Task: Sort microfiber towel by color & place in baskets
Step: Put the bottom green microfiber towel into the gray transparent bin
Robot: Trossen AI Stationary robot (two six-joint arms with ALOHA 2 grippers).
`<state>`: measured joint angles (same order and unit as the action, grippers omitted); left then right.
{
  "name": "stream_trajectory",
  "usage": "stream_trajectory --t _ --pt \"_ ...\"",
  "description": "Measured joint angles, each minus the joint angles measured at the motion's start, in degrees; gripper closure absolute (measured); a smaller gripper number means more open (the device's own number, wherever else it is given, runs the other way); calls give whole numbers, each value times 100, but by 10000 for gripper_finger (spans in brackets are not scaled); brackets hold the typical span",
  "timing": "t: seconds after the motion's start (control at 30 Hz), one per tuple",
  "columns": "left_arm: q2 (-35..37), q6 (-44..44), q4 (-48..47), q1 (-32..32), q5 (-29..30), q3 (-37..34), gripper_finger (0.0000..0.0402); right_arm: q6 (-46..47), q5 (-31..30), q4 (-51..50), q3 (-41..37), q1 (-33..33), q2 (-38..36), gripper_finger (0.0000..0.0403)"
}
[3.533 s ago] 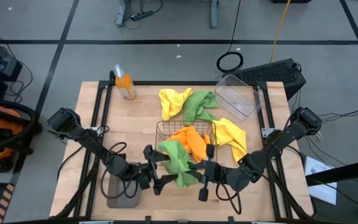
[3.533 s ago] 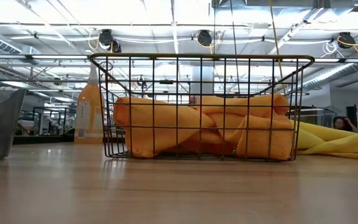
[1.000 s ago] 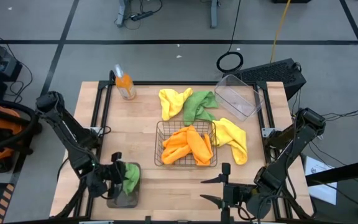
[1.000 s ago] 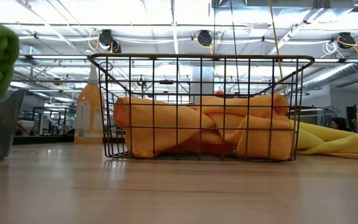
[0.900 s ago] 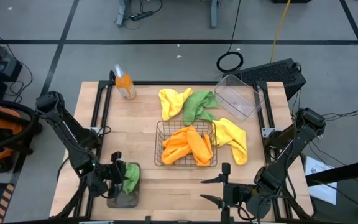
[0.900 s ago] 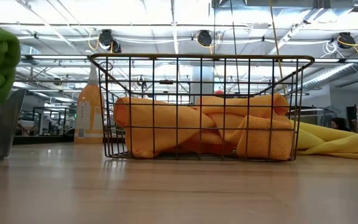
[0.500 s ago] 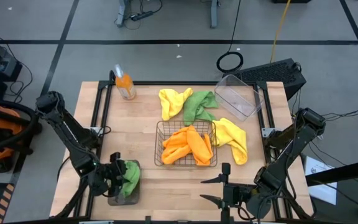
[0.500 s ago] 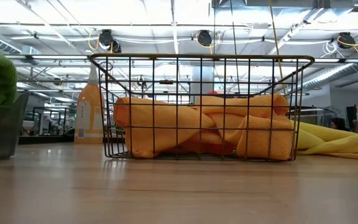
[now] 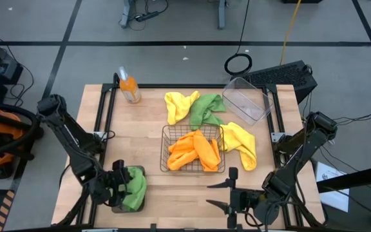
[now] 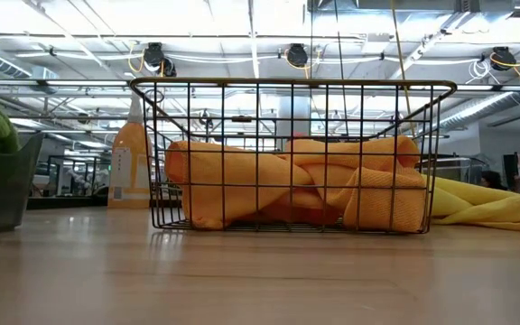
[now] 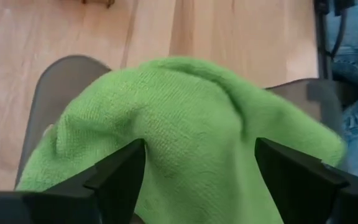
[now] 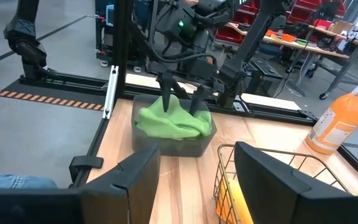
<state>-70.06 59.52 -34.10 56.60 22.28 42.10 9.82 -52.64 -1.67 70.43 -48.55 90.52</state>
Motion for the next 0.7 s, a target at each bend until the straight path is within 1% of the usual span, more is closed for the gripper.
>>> stream_trajectory --t 0.1,0.17,0.3,0.37,0.43,0.5,0.6,0.7 --pt "2 -195 34 0 1 134 105 0 17 -1 0 59 0 204" --pt "0 -391 170 0 38 137 120 0 20 -1 0 90 0 204" --pt "-186 -519 69 -71 131 137 168 0 22 -2 0 98 0 204" --pt "-323 -343 -235 -74 138 137 198 0 24 -2 0 98 2 204" --pt "-441 43 -639 -70 131 137 226 0 28 -5 0 96 2 204" --pt "-477 443 -912 -70 33 135 245 0 33 -7 0 96 2 204" --pt "-442 616 -737 -71 -265 143 253 0 33 -13 0 96 2 204" --pt "-370 619 -603 -67 -596 308 247 0 33 -14 0 96 2 204"
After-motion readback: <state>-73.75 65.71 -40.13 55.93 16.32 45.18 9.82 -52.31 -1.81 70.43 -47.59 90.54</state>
